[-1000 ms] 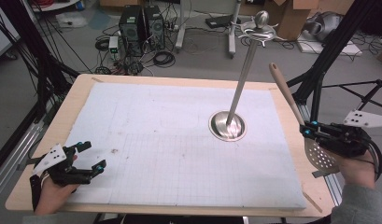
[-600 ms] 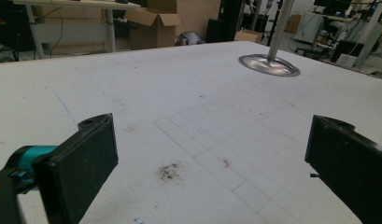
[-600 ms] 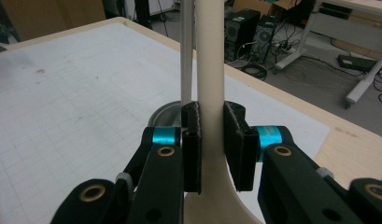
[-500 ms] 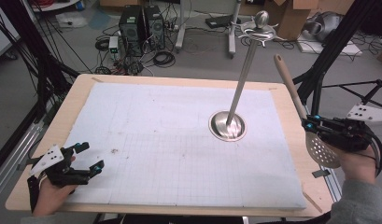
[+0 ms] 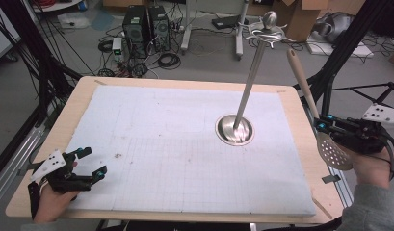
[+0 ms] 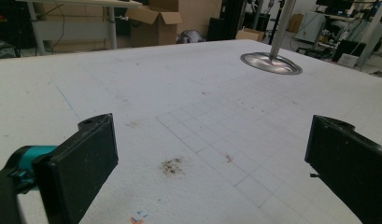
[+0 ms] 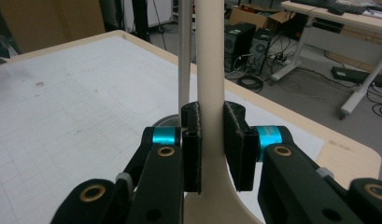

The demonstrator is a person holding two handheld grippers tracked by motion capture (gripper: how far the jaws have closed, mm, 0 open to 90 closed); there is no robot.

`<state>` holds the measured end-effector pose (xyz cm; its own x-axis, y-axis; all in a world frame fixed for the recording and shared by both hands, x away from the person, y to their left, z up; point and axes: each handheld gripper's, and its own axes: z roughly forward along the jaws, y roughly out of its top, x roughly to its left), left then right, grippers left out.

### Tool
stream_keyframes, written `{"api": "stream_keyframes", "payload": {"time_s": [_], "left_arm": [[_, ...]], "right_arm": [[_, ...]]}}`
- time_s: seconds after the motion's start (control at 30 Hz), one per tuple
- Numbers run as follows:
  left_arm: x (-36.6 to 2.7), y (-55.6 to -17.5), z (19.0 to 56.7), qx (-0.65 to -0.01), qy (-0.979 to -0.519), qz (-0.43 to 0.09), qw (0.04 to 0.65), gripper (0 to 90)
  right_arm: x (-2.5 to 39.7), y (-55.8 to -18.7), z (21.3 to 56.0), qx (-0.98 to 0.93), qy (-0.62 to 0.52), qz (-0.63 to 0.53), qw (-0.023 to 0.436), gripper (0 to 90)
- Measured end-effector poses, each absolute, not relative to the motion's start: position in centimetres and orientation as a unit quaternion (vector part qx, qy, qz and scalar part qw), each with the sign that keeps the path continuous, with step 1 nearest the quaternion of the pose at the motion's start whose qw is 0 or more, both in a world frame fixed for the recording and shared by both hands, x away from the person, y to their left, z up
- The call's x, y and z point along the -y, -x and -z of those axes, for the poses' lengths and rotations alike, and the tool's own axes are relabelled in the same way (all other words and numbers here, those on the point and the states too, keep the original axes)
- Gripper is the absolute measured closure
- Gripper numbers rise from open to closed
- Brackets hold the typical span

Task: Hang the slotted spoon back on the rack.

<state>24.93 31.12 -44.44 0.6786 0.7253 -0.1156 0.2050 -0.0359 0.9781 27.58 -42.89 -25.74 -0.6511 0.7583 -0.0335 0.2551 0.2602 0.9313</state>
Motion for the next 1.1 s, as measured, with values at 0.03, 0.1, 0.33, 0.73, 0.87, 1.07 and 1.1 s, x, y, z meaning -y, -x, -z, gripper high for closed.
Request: {"api": "stream_keyframes", "payload": {"time_s": [0.03,0.1,0.33,0.73,0.87,1.07,1.1], "left_arm": [[-31.1,-24.9,44.4,-0.339,-0.688,-0.214,0.606,2.8],[-31.1,-25.0,44.5,-0.340,-0.688,-0.215,0.604,2.7],[-31.2,-25.0,44.6,-0.341,-0.689,-0.213,0.603,2.8],[-31.0,-24.8,44.5,-0.338,-0.687,-0.212,0.607,2.7],[-31.1,-24.8,44.5,-0.337,-0.690,-0.211,0.605,2.8],[-31.2,-24.7,44.5,-0.340,-0.688,-0.211,0.606,2.7],[-31.2,-24.7,44.5,-0.340,-0.688,-0.211,0.606,2.8]], "right_arm": [[42.9,-27.5,25.6,-0.753,-0.337,-0.508,0.249,78.1],[43.0,-27.5,25.5,-0.752,-0.336,-0.509,0.250,78.0],[43.0,-27.4,25.1,-0.751,-0.335,-0.509,0.254,78.1],[42.8,-27.4,24.3,-0.735,-0.329,-0.534,0.258,78.1],[42.8,-27.7,24.2,-0.735,-0.333,-0.531,0.258,78.1],[42.7,-28.0,24.2,-0.736,-0.339,-0.529,0.254,78.1],[42.7,-28.1,24.2,-0.736,-0.339,-0.528,0.253,78.1]]}}
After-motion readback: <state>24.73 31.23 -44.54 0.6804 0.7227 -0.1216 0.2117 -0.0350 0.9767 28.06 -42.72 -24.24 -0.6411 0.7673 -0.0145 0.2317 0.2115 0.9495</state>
